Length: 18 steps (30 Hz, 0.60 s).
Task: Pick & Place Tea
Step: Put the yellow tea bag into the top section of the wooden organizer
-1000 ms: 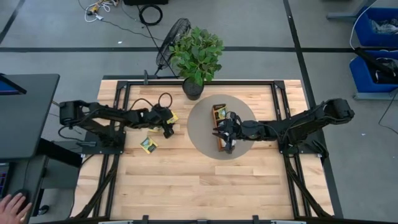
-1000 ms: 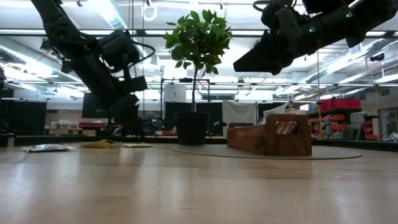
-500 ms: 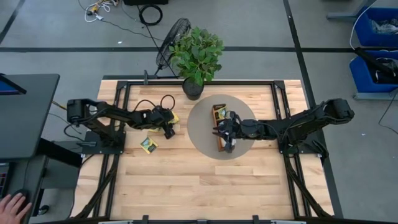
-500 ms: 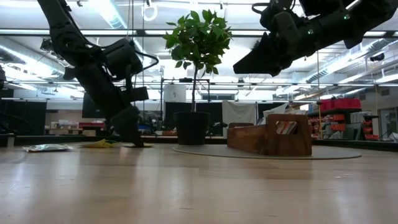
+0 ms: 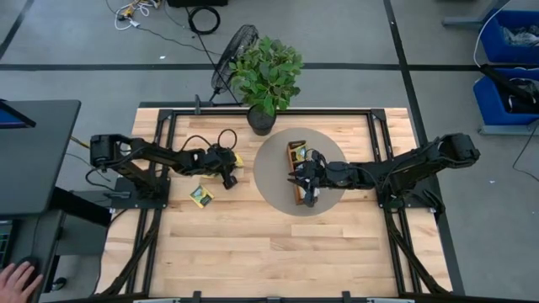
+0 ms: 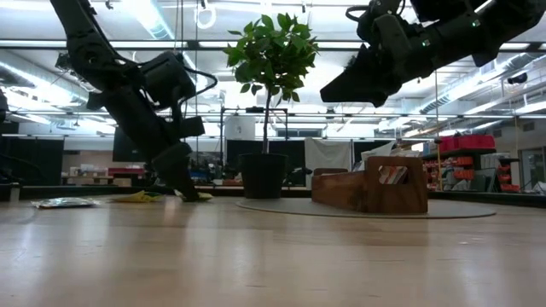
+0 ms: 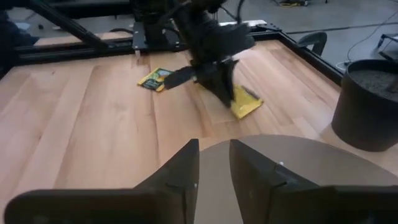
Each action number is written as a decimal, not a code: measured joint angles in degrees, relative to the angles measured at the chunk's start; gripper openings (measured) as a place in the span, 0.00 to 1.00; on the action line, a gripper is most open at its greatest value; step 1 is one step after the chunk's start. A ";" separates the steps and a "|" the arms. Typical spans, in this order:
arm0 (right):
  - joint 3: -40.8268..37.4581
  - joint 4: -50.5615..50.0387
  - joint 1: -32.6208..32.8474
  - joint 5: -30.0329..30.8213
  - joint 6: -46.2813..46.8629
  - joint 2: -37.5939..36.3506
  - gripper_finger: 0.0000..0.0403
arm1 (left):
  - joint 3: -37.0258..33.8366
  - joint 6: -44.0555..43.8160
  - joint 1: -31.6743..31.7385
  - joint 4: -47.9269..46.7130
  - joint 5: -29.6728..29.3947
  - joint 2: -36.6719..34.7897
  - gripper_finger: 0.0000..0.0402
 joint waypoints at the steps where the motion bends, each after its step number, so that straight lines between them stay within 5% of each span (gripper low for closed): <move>1: 0.00 0.32 -0.13 0.15 0.50 0.00 0.24 | -0.06 0.85 -0.95 -0.37 0.37 -0.78 0.04; 5: 0.43 2.41 -1.35 -2.22 6.40 -0.02 0.24 | -0.10 4.41 -6.17 2.89 -0.33 -2.71 0.03; 12: 3.83 -3.31 -6.11 -17.21 16.77 0.00 0.24 | -0.02 15.22 -16.79 10.48 -9.02 -2.92 0.03; 16: 9.96 -14.69 -10.00 -29.29 19.01 0.00 0.24 | 0.00 22.18 -21.29 14.69 -15.08 -2.99 0.03; 18: 14.03 -22.26 -11.69 -30.55 17.81 0.00 0.24 | 0.00 25.57 -22.89 17.33 -17.77 -3.01 0.04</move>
